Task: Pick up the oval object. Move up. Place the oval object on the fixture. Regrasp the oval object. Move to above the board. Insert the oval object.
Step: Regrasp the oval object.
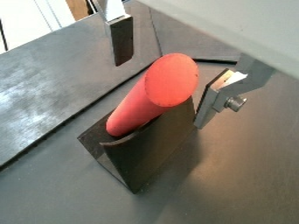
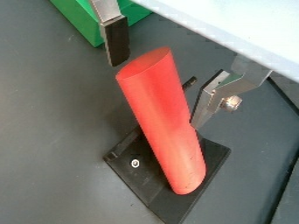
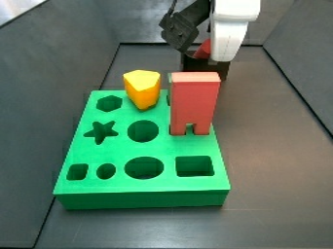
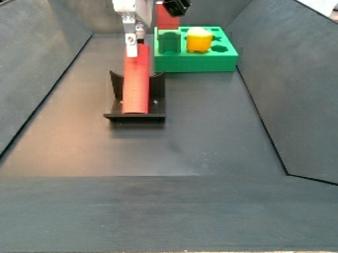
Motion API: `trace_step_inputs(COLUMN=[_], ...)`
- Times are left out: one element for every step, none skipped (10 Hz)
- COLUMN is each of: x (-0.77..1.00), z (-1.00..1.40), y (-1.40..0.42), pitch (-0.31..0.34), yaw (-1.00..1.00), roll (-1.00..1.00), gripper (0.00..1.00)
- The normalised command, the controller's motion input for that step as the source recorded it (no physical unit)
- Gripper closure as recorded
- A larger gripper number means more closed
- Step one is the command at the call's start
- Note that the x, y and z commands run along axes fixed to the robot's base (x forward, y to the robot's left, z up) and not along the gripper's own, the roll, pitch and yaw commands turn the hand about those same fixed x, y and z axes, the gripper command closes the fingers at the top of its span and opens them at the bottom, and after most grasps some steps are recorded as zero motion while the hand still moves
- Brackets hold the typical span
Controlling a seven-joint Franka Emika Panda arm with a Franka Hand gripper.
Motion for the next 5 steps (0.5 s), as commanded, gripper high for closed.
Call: trace_step_inputs(x=[0.08, 0.08, 0.08, 0.08, 0.08], z=[0.00, 0.00, 0.00, 0.00, 0.00], y=[-0.01, -0.01, -0.01, -0.01, -0.01], pitch=[0.205, 0.205, 0.205, 0.205, 0.205], yaw=[0.06, 0.06, 0.06, 0.06, 0.06], roll=[-0.04, -0.04, -0.04, -0.04, -0.04], gripper=[0.00, 0.00, 0.00, 0.00, 0.00])
